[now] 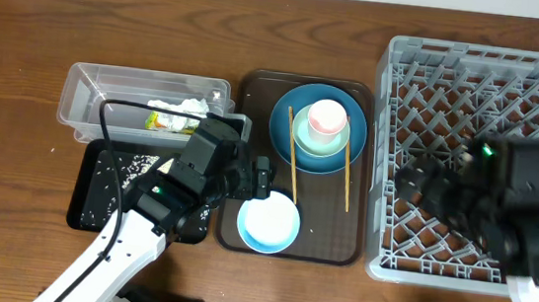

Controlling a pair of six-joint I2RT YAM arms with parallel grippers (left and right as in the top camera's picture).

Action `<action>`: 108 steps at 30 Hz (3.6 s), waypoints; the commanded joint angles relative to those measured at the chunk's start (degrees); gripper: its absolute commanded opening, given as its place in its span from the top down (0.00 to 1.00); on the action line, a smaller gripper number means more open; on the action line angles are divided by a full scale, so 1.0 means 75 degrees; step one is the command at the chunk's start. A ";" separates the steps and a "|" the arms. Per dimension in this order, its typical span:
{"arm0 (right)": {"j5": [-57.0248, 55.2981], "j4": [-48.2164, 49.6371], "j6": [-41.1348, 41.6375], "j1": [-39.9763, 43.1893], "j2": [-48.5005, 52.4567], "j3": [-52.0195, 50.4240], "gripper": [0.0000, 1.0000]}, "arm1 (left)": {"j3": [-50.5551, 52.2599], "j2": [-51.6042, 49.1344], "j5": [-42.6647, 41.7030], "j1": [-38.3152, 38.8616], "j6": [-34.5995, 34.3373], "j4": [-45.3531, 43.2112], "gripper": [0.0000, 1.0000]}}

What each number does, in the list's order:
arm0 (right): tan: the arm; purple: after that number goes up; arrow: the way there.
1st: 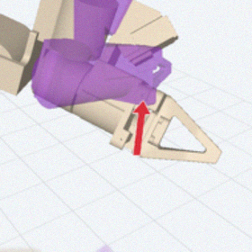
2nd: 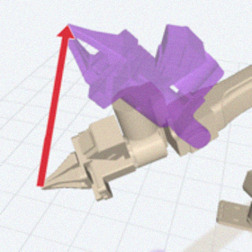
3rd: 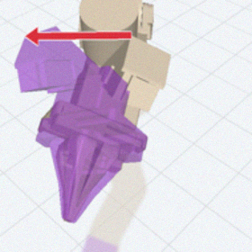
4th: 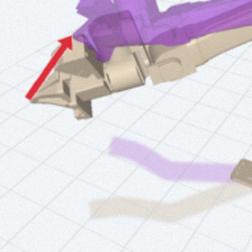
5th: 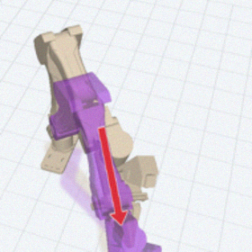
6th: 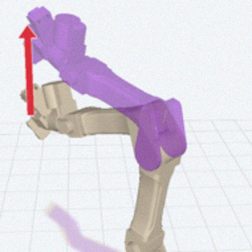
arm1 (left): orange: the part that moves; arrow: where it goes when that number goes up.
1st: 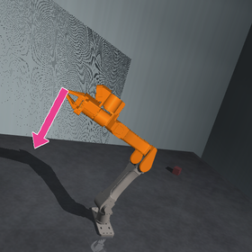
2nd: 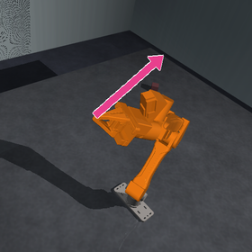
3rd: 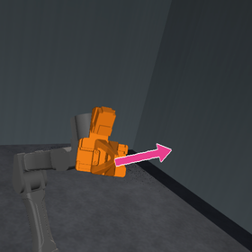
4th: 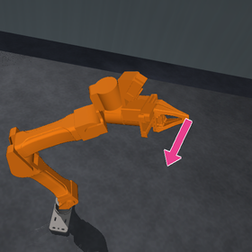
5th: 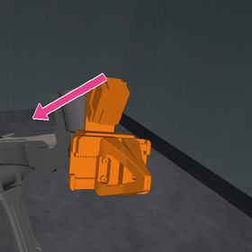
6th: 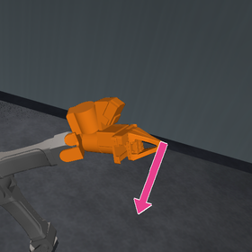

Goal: Sort waste into correct bins and load items into the dishwasher rack
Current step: 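Move the right gripper from the rack to a wooden chopstick, then close the right gripper on the chopstick and lift it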

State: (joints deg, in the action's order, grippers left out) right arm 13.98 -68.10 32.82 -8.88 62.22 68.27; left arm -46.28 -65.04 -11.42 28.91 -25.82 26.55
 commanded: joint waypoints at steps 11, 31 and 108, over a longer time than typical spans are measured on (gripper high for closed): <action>-0.1046 0.1241 0.0332 -0.1731 0.1489 0.0157 0.63 | -0.0175 0.0026 0.0050 -0.0029 0.0038 0.0020 0.10; -0.1463 0.1740 0.0303 -0.2226 0.3713 0.0154 0.64 | -0.0175 0.0026 0.0050 -0.0029 0.0038 0.0020 0.10; -0.1839 0.2256 -0.0099 -0.2926 0.4223 -0.0769 0.70 | -0.0175 0.0026 0.0050 -0.0029 0.0041 0.0029 0.09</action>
State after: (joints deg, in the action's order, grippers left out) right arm 1.21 -51.31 32.45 -29.95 93.32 62.94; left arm -46.28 -65.04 -11.42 28.91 -25.82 26.61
